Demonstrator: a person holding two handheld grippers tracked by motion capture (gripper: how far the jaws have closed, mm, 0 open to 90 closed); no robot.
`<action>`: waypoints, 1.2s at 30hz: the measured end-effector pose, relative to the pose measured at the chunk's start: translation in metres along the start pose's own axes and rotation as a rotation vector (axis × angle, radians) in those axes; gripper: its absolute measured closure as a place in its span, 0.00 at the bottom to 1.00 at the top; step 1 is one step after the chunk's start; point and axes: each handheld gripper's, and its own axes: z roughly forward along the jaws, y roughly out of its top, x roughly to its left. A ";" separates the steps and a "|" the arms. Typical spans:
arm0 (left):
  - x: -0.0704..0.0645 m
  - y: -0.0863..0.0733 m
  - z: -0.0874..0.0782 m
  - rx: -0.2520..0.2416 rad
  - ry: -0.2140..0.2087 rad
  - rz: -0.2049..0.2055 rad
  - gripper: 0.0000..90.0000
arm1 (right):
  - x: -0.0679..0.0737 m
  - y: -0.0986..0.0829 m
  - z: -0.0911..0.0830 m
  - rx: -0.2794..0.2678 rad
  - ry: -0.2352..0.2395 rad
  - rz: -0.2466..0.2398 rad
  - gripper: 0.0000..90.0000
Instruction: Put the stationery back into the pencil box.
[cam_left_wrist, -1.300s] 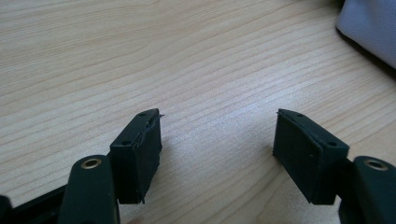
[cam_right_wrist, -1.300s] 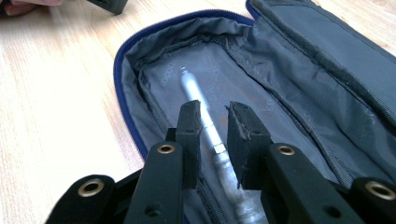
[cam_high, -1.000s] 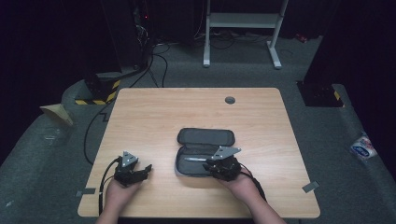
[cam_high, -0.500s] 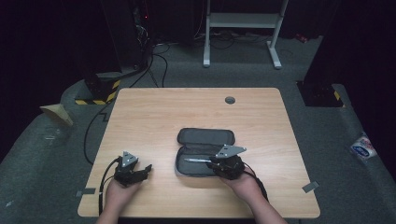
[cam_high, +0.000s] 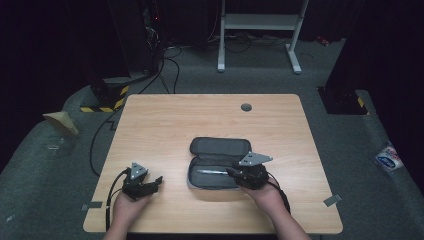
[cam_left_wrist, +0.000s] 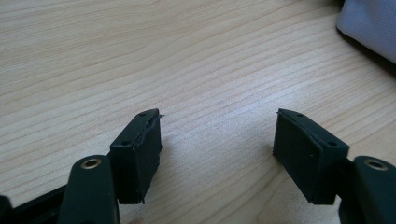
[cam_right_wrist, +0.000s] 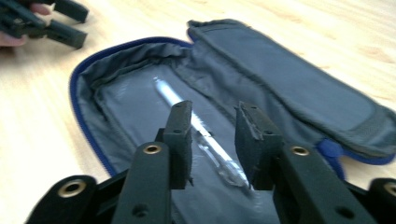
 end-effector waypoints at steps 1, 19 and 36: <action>0.000 0.000 0.000 0.000 0.000 0.000 0.36 | -0.001 0.000 -0.001 -0.001 -0.005 0.008 0.69; -0.001 0.000 0.000 -0.001 0.000 -0.006 0.36 | -0.055 -0.032 -0.027 -0.018 -0.262 0.150 0.47; -0.001 0.000 0.000 -0.001 0.002 -0.005 0.36 | -0.095 -0.101 -0.043 0.127 -0.452 0.361 0.30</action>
